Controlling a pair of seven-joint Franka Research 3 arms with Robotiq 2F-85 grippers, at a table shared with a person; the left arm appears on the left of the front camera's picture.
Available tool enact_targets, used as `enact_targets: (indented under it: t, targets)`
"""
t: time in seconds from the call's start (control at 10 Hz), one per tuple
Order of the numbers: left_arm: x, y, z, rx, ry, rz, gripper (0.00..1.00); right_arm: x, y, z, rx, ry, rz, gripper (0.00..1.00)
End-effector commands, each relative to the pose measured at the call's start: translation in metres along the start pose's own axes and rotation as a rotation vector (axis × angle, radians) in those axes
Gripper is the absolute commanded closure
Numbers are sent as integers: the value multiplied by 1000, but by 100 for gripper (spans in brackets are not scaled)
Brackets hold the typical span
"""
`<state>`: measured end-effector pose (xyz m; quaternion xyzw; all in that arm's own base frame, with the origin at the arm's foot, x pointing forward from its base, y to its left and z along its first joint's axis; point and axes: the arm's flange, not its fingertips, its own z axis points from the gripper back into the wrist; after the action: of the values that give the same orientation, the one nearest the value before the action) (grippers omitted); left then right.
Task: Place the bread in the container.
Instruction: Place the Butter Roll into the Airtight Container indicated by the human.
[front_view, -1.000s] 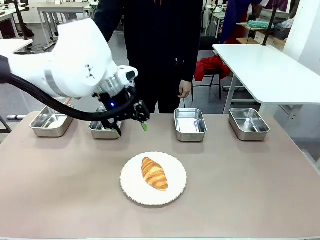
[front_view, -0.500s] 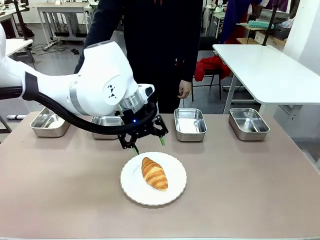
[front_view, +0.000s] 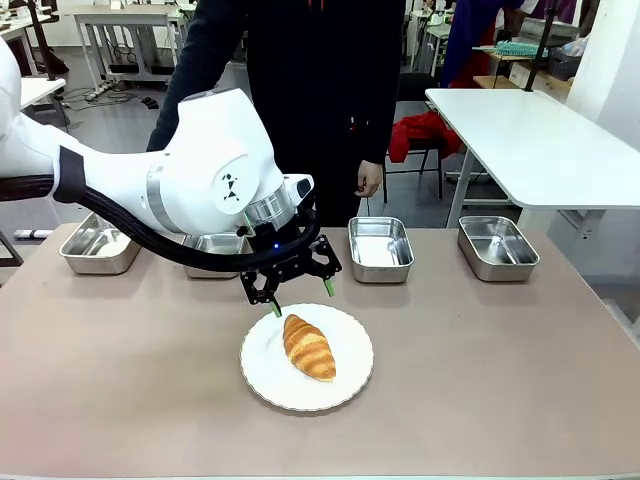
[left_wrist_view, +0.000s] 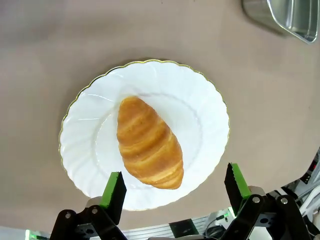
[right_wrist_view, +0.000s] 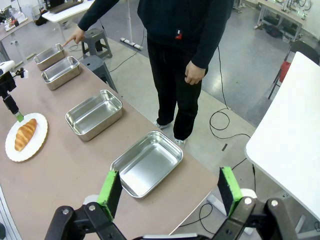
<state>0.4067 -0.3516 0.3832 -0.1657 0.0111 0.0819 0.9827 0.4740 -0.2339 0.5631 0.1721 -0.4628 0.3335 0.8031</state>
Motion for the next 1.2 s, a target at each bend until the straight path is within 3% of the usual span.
enact_targets:
  t: [0.0, 0.1, 1.1]
  targets:
    - [-5, -9, -11, 109, -21, 35, 0, 2, 1, 0, 1, -5, 3, 0]
    - [-4, -12, -17, 145, -48, 92, 0, 2, 1, 0, 1, -5, 3, 0]
    - [-36, -23, -58, 213, 31, 139, 0, 2, 1, 0, 1, -5, 3, 0]
